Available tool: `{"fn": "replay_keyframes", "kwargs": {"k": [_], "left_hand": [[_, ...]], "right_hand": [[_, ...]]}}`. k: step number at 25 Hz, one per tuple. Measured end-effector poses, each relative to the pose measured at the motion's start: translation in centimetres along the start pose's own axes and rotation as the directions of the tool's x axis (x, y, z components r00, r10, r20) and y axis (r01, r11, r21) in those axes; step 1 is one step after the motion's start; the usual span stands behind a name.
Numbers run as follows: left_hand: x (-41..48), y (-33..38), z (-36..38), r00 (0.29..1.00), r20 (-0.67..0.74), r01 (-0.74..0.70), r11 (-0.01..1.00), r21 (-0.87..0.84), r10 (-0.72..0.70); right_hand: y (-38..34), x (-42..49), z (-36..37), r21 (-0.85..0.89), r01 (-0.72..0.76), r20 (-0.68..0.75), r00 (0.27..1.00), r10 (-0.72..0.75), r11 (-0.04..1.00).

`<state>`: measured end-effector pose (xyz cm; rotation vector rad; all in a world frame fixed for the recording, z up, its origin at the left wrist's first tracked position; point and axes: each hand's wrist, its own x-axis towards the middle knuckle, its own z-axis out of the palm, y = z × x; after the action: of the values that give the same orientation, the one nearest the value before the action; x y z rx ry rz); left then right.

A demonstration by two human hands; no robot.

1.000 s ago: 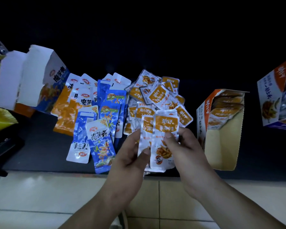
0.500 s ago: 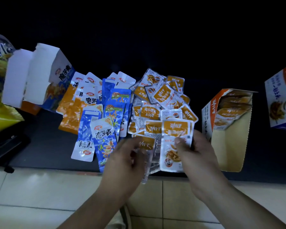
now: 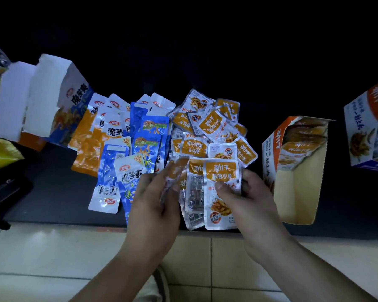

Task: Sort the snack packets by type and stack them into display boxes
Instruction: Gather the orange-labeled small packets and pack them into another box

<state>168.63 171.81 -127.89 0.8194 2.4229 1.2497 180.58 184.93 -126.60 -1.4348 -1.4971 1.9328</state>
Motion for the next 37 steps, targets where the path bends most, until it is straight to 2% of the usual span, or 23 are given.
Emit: {"fn": "replay_keyframes", "kwargs": {"k": [2,4,5,8,10,13,14,18,21,28,33,35,37], "left_hand": [[-0.7,1.2,1.0,0.99,0.119,-0.077,0.996,-0.036,0.081],[-1.8,2.5,1.9,0.952,0.291,-0.063,0.991,-0.12,0.096],[-2.1,2.7,2.1,0.938,0.328,-0.056,0.984,-0.167,0.109],[-2.0,2.2,2.3,0.958,0.237,-0.107,0.971,-0.215,0.159],[-1.7,1.8,2.4,0.976,0.177,-0.08,0.969,-0.235,0.124],[-1.7,2.1,2.7,0.976,0.211,0.133,0.924,-0.358,-0.058],[-1.6,1.9,2.8,0.973,0.217,0.151,0.919,-0.364,-0.074],[-2.2,2.1,2.6,0.97,0.241,0.054,0.957,-0.287,0.017],[-3.3,2.2,3.5,0.979,0.198,-0.004,0.974,-0.227,0.051],[-3.1,2.0,2.8,0.971,0.24,0.075,0.926,-0.369,0.016],[-2.8,2.7,2.0,0.969,0.245,0.064,0.927,-0.371,0.031],[-2.8,3.5,1.9,0.95,0.306,0.189,0.894,-0.406,-0.062],[-2.7,4.3,1.7,0.905,0.403,0.333,0.818,-0.469,-0.138]], "right_hand": [[0.0,-0.2,0.3,-0.018,0.028,0.0,1.0,-0.028,0.999],[-0.4,-0.5,0.6,0.021,0.033,0.035,0.999,-0.034,0.999],[-0.7,-0.6,0.7,0.054,0.032,0.046,0.998,-0.034,0.998],[-1.4,-0.9,0.5,0.19,0.024,0.061,0.997,-0.036,0.982],[-1.8,-1.3,0.6,0.233,0.025,0.076,0.996,-0.044,0.972],[-1.6,-1.5,0.8,0.167,0.077,0.088,0.992,-0.093,0.983],[-1.6,-1.5,0.8,0.143,0.09,0.091,0.99,-0.103,0.986],[-1.0,-1.8,0.5,0.035,0.16,0.131,0.978,-0.164,0.986],[-1.1,-2.0,0.1,0.01,0.168,0.125,0.978,-0.168,0.986],[-2.0,-2.5,1.0,-0.012,0.157,0.102,0.983,-0.155,0.988],[-3.4,-1.1,-0.6,-0.096,0.17,0.131,0.979,-0.156,0.981],[-3.2,-1.0,-0.9,-0.135,0.166,0.144,0.979,-0.147,0.977],[-2.9,-1.2,-0.8,-0.174,0.178,0.143,0.978,-0.154,0.969]]}}
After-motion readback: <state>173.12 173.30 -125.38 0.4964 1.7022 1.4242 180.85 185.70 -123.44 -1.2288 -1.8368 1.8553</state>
